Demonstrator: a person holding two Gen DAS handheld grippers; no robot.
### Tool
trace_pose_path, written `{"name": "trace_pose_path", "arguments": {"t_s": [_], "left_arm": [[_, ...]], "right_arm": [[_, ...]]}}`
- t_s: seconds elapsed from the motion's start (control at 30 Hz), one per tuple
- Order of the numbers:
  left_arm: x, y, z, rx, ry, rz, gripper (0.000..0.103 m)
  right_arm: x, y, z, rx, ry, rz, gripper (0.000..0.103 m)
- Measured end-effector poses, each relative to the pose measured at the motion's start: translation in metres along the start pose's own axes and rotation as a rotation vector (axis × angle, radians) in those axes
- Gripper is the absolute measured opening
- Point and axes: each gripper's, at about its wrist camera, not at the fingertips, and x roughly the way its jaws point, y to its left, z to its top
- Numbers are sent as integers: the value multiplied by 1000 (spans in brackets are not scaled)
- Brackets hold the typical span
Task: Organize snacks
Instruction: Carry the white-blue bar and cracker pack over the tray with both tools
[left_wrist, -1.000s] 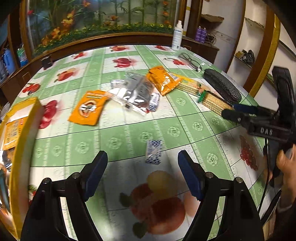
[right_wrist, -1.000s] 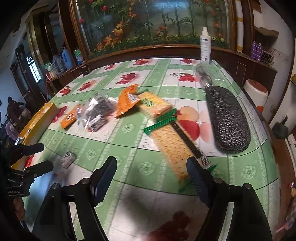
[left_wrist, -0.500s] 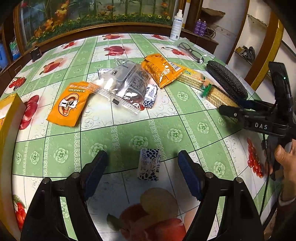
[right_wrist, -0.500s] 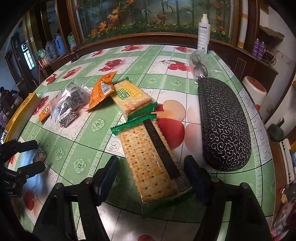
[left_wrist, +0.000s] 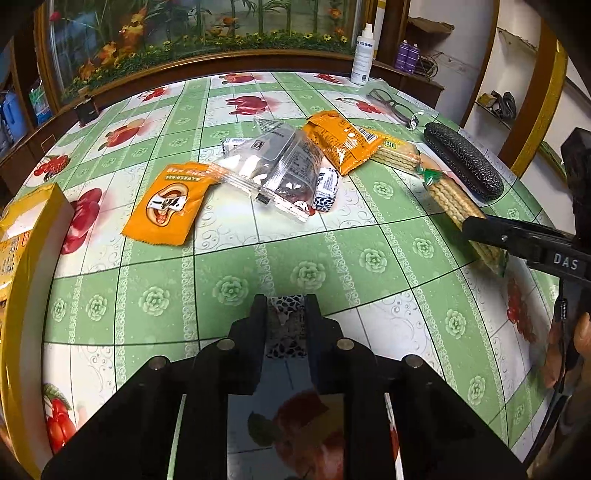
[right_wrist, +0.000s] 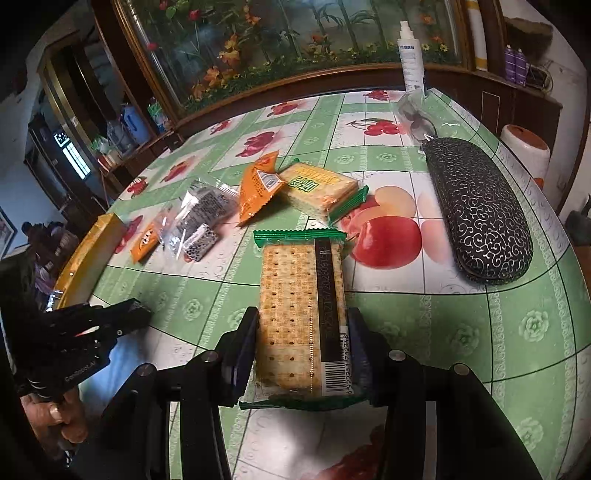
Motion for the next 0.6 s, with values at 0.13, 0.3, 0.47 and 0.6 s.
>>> {"name": "trace_pose_path", "arguments": {"t_s": [0.13,0.3,0.47,0.6], "left_arm": [[-11,9,-8,-33,-17,-15,16],[-31,24,-17,-76,-48,-18,16],[-52,40,-25,-114,-87,10,16],[-72,51,-32,-131,-132,70,17]], "right_arm": [[-16,13,-5,16,-31,42,48],[-29,36,-12,16,-56,85,48],[-26,60,-19,3,-49,129,48],[-19,81,-26,-19,-26,161,48]]}}
